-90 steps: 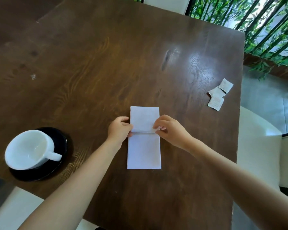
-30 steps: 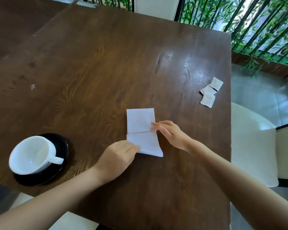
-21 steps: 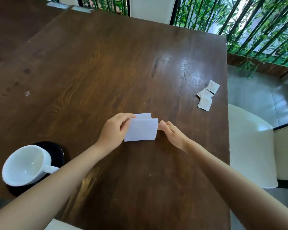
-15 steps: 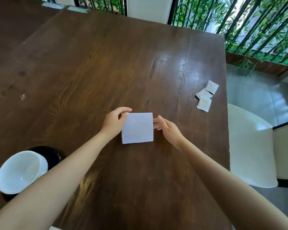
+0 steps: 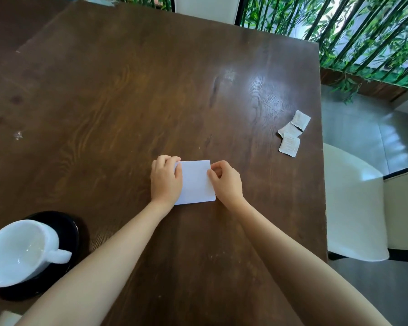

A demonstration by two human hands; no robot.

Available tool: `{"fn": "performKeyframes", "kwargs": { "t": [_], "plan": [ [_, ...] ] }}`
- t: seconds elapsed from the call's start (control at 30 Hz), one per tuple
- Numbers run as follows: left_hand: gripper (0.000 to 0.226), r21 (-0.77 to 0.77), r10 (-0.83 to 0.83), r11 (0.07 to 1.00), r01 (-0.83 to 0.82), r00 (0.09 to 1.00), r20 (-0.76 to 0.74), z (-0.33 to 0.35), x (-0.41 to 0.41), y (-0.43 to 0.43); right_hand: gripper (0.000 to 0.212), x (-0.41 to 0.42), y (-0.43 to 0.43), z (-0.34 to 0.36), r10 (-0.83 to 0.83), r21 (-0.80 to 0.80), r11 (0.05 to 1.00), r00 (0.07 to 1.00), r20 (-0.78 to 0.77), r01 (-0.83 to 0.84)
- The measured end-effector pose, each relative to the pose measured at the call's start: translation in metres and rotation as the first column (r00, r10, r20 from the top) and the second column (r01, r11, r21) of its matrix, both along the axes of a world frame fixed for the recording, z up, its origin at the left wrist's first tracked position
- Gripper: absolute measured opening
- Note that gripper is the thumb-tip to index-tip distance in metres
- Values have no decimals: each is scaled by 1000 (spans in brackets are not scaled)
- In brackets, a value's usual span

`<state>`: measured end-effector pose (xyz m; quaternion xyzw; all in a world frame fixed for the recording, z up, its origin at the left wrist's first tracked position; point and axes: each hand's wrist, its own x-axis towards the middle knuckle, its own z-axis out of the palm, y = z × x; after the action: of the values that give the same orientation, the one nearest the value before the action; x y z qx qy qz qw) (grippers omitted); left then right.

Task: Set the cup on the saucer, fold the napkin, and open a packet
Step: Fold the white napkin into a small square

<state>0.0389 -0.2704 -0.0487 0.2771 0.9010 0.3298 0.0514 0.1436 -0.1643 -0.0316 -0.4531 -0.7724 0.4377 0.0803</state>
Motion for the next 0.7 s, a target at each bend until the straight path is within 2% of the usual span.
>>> {"fn": "performKeyframes", "kwargs": {
  "t": [0.1, 0.2, 0.33, 0.5, 0.53, 0.6, 0.67, 0.7],
  "plan": [
    [38, -150, -63, 988, 47, 993, -103, -4, 10, -1, 22, 0, -2, 0, 27, 64, 998, 1000, 12, -27],
    [48, -302, -206, 942, 146, 963, -176, -12, 18, -3, 20, -1, -4, -1, 70, 199, 977, 996, 55, -79],
    [56, -467, -277, 865, 182, 950, -143, -22, 19, -2, 21, -2, -4, -8, 134, 365, 913, 980, 146, -179],
    [58, -507, -287, 843, 177, 946, -148, -26, 19, 0, 32, 0, 17, -9, 45, 293, 956, 998, -51, -28],
    [58, -510, -291, 842, 178, 945, -150, -26, 19, 0, 35, 0, 20, -8, 83, 312, 948, 994, -67, -58],
    [59, -508, -293, 842, 182, 945, -147, -26, 19, 1, 41, -1, 20, -7, 292, 359, 896, 956, -30, -263],
    [59, -510, -300, 840, 184, 941, -155, -26, 19, 0, 46, 2, 15, -15, 489, 399, 763, 857, 159, -509],
    [58, -511, -305, 840, 184, 939, -162, -26, 19, 0, 48, 5, 13, -20, 522, 409, 702, 812, 263, -583]
  ]
}}
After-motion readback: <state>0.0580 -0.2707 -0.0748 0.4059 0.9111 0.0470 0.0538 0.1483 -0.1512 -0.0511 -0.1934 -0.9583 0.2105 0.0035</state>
